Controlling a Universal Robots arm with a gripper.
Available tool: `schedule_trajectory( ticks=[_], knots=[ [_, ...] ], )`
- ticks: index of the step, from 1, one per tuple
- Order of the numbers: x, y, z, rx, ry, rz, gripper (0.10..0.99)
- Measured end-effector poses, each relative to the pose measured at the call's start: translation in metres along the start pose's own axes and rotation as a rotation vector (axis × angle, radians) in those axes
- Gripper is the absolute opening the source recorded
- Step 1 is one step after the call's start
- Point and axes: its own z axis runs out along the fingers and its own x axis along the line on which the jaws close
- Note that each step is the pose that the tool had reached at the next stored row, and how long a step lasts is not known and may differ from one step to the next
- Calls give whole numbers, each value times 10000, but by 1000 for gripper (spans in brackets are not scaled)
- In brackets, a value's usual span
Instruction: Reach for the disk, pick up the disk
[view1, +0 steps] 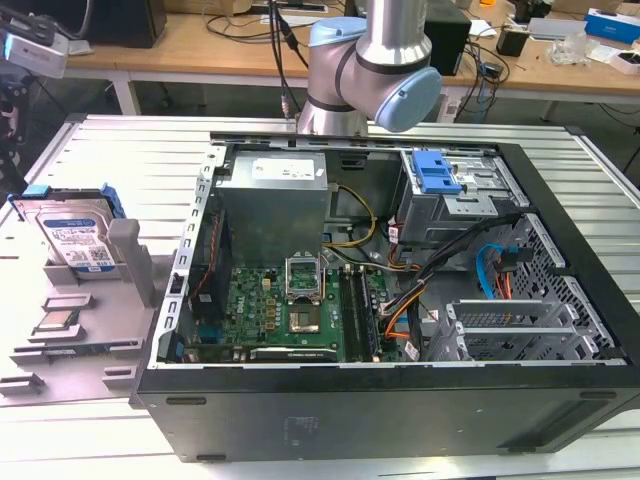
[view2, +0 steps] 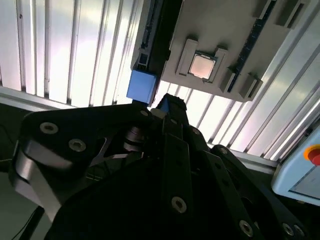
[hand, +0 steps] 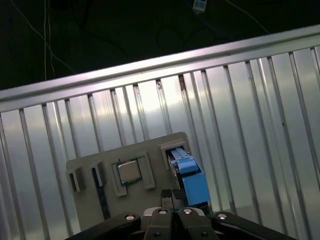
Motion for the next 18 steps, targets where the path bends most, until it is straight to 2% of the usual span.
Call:
schedule_trajectory(
  ticks=[8, 11, 14, 18],
  knots=[
    [0, 0, 0, 0, 32, -826, 106],
    [0, 0, 0, 1, 57, -1496, 106],
    [0, 0, 0, 2, 70, -1845, 106],
    [0, 0, 0, 1, 71, -1858, 114]
  ],
)
